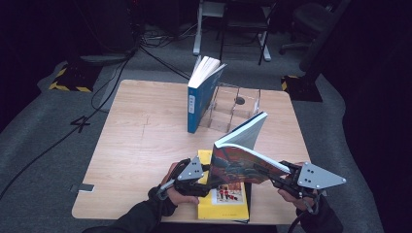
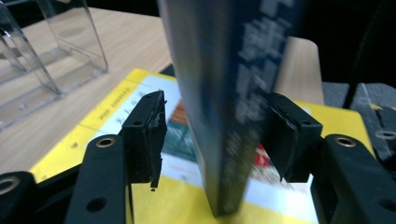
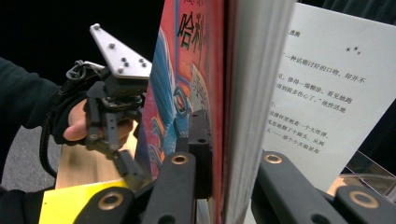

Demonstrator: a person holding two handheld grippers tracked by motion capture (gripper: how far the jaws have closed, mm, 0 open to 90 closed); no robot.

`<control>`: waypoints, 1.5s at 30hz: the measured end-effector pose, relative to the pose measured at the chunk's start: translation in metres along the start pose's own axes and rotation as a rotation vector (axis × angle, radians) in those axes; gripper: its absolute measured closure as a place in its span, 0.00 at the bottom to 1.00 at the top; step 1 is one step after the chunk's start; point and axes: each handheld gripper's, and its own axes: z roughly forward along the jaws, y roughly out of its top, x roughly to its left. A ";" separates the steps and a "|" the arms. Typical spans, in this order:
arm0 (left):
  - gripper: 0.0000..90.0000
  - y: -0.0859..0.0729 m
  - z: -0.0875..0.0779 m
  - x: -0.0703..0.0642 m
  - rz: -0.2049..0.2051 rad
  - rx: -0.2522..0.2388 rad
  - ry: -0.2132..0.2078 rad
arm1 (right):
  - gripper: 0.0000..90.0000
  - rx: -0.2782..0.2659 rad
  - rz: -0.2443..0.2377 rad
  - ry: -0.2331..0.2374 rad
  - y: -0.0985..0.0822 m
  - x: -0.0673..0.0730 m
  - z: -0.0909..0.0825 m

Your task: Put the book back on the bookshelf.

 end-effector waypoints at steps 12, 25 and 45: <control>0.70 0.018 0.002 -0.002 0.058 -0.092 0.003 | 0.77 -0.025 0.022 -0.086 -0.002 -0.005 -0.013; 0.80 0.017 -0.018 0.005 0.099 -0.037 0.005 | 0.40 0.083 0.124 -0.270 -0.031 -0.020 -0.001; 0.67 0.010 -0.042 0.006 0.100 -0.067 0.005 | 0.34 0.251 0.144 -0.115 -0.063 0.004 0.068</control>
